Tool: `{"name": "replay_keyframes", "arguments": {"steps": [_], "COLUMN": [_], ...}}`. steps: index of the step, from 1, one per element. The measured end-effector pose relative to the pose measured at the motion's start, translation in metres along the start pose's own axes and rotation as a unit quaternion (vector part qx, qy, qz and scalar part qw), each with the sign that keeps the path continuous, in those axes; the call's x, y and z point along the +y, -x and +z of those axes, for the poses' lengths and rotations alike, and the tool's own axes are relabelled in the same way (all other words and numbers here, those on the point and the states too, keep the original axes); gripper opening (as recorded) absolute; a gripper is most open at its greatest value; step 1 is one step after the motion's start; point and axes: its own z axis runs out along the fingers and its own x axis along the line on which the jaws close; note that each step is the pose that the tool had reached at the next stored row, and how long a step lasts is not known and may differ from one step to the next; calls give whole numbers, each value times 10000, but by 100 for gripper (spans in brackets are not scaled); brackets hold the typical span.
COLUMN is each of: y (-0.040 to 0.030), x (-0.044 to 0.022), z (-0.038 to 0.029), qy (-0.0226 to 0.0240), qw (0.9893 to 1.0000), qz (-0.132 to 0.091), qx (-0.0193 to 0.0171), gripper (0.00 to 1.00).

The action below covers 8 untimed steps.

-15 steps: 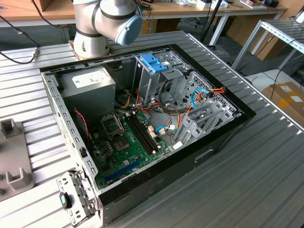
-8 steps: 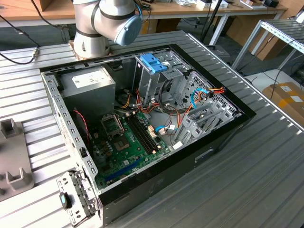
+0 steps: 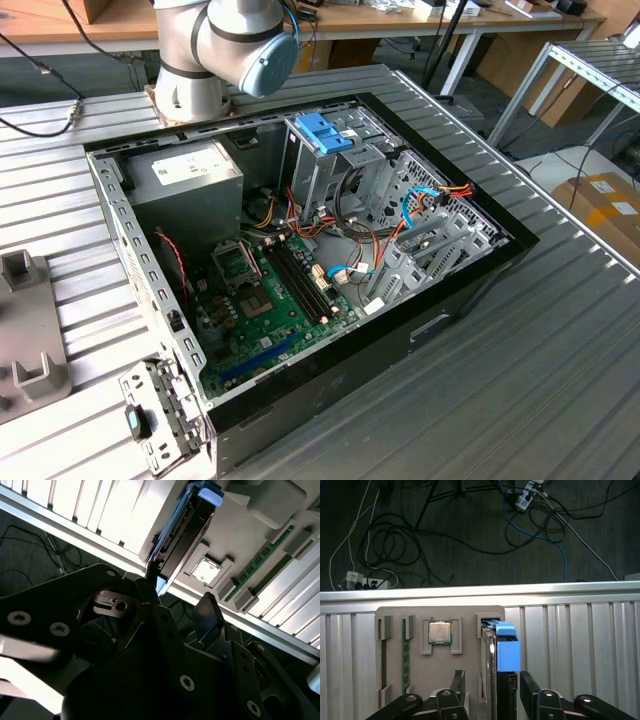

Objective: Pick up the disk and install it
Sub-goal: 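Pick up the disk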

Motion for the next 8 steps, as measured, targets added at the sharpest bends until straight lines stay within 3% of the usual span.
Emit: {"name": "replay_keyframes", "arguments": {"steps": [8], "y": [106], "x": [20], "z": [63], "qy": [1], "qw": [10000], "qz": [-50], "qx": [2], "gripper": [56]}}
